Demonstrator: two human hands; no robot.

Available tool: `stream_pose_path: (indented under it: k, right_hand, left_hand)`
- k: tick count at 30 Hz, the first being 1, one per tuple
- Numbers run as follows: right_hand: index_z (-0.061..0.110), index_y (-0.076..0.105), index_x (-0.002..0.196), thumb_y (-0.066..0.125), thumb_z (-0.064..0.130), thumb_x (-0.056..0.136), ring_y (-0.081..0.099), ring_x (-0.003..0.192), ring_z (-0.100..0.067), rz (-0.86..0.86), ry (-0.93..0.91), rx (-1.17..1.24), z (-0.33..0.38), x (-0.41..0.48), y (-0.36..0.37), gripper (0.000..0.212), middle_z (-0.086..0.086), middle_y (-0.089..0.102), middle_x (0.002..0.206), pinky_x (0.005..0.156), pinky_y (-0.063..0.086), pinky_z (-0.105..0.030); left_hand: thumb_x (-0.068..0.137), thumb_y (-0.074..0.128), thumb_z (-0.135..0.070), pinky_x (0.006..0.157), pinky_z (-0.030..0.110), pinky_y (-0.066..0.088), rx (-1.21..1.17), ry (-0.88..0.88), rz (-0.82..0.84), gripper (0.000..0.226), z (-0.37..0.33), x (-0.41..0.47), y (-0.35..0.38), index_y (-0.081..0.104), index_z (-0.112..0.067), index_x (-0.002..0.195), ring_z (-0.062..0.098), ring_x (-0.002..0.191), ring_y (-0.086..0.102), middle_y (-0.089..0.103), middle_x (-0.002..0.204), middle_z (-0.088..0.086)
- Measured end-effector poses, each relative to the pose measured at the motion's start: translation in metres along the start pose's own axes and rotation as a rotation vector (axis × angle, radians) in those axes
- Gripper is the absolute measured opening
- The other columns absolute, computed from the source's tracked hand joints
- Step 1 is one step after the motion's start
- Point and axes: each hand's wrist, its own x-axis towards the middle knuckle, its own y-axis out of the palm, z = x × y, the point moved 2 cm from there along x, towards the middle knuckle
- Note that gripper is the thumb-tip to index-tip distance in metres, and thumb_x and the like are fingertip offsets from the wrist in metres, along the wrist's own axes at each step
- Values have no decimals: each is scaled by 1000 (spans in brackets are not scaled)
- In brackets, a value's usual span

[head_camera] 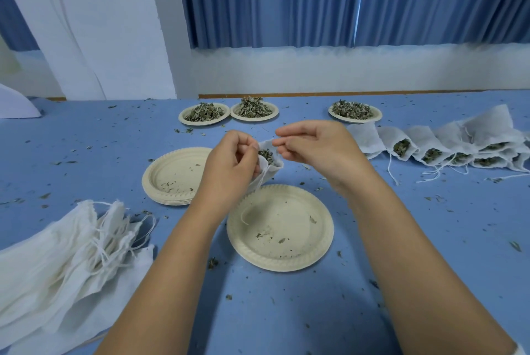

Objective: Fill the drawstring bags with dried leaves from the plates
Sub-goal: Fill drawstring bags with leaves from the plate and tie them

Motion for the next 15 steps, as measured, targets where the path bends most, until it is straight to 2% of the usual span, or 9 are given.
stream_pose_path:
  k: [2,5,8,10,12,15]
  right_hand:
    - [12,72,96,55,-5,90,70,81,-9,36,-63,-43,0,-2,8,24,-1,76,87,70,54,-15]
    - [14,73,98,60,-2,90,67,78,5,25,-129,-154,-2,-3,15,23,6,75,90,62,45,-6]
    - [13,72,100,64,-3,87,69,81,3,13,-148,-118,-4,-2,17,22,4,75,94,70,50,-10]
    - [12,70,105,67,-4,85,68,74,-3,13,-154,-94,-5,-2,18,27,1,75,99,74,54,-15]
    - [16,69,106,72,0,83,64,71,-9,-19,-163,-93,-4,-1,18,28,4,73,103,65,53,-16]
    - [25,69,101,73,16,84,59,66,-2,-150,-133,-128,-5,1,13,19,10,70,94,59,45,-14]
  left_hand:
    - [99,52,-15,70,33,53,-1,-7,3,14,0,0,2,57,-21,88,6,63,62,64,66,-10]
    - [99,53,-18,72,36,55,-10,-34,-7,13,2,1,2,57,-22,88,6,65,63,65,63,-14]
    - [99,53,-19,68,28,56,-65,-57,-20,11,5,3,1,59,-20,89,3,63,62,65,62,-13]
    - [99,54,-19,64,21,55,-98,-68,-23,11,6,4,1,59,-19,90,2,60,61,65,61,-12]
    - [99,54,-18,61,17,53,-109,-66,-28,11,7,5,1,59,-18,90,1,58,60,64,59,-13]
    - [99,53,-17,59,15,51,-104,-47,-33,12,8,7,0,58,-18,89,-1,57,60,64,59,-15]
